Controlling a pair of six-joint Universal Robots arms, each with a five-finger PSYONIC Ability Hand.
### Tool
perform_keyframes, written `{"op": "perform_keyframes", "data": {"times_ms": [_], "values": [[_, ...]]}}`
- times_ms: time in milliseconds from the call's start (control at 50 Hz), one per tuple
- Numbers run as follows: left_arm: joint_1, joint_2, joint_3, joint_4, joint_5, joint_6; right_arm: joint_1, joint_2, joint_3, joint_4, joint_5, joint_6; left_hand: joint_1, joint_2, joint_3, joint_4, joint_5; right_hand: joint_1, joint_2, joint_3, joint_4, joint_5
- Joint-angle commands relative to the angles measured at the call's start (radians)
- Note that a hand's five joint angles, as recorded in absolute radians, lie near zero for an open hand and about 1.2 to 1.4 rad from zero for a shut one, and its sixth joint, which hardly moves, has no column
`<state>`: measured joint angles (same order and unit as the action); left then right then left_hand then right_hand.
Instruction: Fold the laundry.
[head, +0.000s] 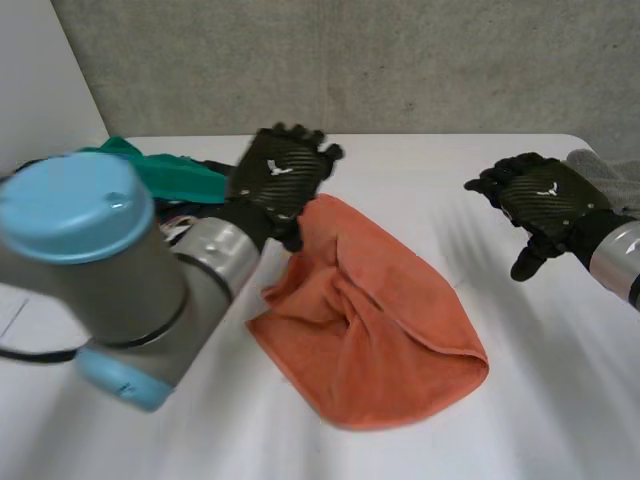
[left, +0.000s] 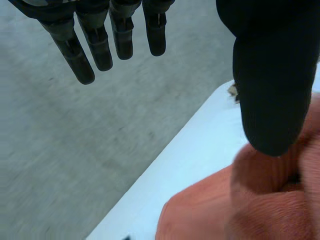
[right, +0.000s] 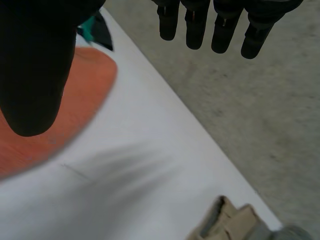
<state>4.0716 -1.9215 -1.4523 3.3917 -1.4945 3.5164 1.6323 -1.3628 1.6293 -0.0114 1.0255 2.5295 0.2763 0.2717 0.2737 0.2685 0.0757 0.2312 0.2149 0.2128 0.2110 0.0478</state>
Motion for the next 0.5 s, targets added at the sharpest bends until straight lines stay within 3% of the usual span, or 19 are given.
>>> {"op": "perform_keyframes", "data": {"times_ms": [20,160,300,400,500], "values": [[0.012,0.087,-0.195,-0.028,-0.113,-0.088,0.072,0.048,-0.160,0.255,-0.053,-0.015,-0.016,-0.011,-0.013,-0.008,0.010,-0.057,-0.040,-0.038,-0.036,-0.048],[0.029,0.095,-0.338,-0.031,-0.158,-0.102,0.274,0.160,-0.247,0.185,-0.068,-0.105,-0.010,-0.005,-0.007,-0.002,0.016,-0.057,-0.040,-0.038,-0.036,-0.048],[0.059,0.092,-0.367,-0.029,-0.144,-0.103,0.336,0.319,-0.319,0.191,-0.102,-0.377,-0.010,-0.005,-0.007,-0.002,0.016,-0.057,-0.040,-0.038,-0.036,-0.048],[0.072,0.084,-0.362,-0.025,-0.141,-0.103,0.380,0.381,-0.344,0.191,-0.108,-0.454,-0.010,-0.005,-0.007,-0.002,0.016,-0.057,-0.040,-0.038,-0.036,-0.048],[0.078,0.065,-0.349,-0.014,-0.138,-0.103,0.388,0.406,-0.345,0.192,-0.117,-0.454,-0.010,-0.005,-0.007,-0.002,0.016,0.241,0.257,0.259,0.261,0.249]]}}
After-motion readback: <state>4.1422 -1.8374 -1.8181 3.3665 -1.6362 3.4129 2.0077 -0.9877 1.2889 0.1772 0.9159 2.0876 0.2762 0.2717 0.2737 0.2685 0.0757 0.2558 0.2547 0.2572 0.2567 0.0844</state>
